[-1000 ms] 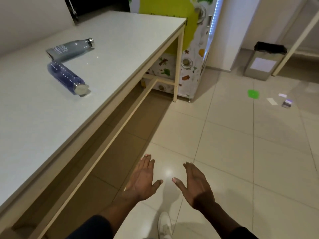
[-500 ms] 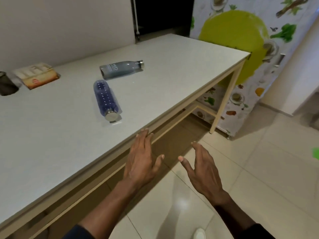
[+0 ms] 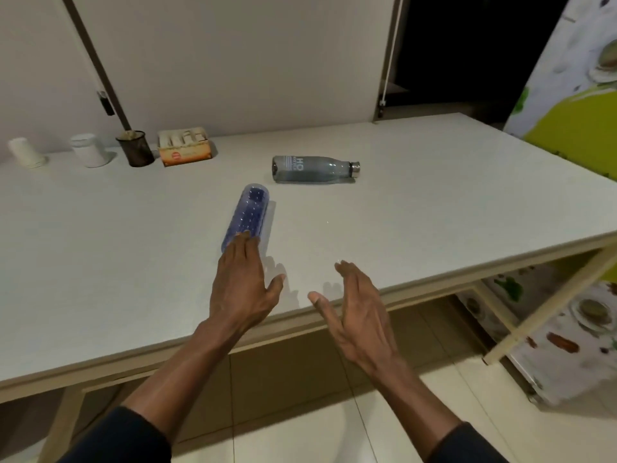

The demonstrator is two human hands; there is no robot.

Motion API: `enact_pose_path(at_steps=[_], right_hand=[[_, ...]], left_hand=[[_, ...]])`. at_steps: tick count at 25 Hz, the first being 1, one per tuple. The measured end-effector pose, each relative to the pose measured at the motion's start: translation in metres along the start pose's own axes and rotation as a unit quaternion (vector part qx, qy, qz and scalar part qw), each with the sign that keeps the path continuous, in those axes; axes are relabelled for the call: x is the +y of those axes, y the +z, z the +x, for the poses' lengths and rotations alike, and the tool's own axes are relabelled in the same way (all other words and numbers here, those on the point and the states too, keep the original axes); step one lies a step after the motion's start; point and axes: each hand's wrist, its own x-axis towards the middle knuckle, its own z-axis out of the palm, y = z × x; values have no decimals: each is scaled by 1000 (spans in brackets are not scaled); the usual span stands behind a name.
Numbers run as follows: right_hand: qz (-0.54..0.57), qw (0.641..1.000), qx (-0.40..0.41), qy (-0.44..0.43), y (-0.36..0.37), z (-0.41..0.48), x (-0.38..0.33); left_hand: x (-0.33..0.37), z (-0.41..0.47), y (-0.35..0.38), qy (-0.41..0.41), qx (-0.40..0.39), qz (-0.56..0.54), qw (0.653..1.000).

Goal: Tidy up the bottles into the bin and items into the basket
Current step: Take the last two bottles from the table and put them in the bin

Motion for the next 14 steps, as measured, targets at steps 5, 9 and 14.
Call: enact_pose_path(at_steps=[5, 9, 14], right_hand=[[5, 999, -24, -42, 18, 88, 12], [-7, 999, -13, -32, 19, 165, 27], [-88, 994, -17, -64, 25, 274, 46]], left_hand=[[-14, 67, 16, -57, 3, 2, 998], [-31, 119, 30, -97, -22, 2, 995], [-48, 168, 43, -136, -44, 24, 990]])
